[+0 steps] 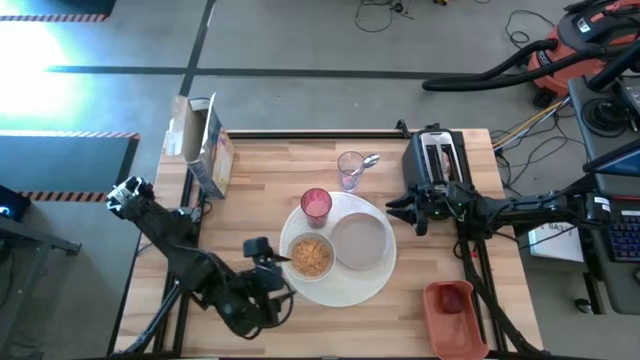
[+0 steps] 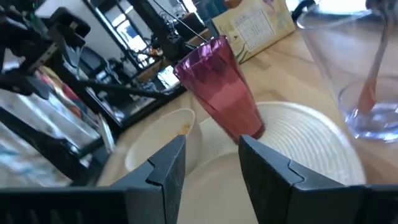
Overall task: Arrange a breakfast setting
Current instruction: Put the red apple on the white tablemat to the top of the brown plate
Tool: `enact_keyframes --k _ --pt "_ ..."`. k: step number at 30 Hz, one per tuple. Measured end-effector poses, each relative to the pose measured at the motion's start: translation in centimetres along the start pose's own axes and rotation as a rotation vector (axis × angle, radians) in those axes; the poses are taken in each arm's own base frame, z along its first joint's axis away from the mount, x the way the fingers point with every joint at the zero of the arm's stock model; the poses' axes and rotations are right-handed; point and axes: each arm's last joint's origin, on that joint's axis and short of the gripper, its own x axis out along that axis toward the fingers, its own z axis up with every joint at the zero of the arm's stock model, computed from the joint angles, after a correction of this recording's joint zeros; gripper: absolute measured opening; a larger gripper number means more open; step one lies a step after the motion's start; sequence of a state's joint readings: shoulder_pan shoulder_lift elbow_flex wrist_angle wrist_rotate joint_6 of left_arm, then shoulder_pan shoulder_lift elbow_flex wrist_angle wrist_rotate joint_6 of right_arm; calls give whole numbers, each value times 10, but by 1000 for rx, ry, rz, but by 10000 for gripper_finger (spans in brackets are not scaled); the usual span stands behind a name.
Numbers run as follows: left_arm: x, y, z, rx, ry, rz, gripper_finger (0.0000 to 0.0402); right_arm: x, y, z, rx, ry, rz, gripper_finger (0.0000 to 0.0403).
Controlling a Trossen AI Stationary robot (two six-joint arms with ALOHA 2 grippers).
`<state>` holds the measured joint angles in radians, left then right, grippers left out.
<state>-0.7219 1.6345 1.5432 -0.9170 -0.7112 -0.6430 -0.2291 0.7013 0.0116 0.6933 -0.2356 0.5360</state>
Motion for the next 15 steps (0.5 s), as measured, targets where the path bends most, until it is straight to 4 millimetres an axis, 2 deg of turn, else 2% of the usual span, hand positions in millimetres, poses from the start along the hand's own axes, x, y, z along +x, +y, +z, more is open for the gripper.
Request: enact_keyframes --k 3,7,10,13,15 --pt "-12 2 -7 10 -36 22 337 0 0 0 45 7 5 139" --pt "-20 1 -31 34 -92 82 337 2 3 4 102 15 25 139" --pt "-22 4 -55 8 -161 113 337 8 13 22 214 -11 95 139" --pt "-22 7 -75 -22 -244 92 337 16 30 49 240 8 196 139" --pt "-19 10 -85 -36 -286 53 337 22 43 71 227 43 192 139"
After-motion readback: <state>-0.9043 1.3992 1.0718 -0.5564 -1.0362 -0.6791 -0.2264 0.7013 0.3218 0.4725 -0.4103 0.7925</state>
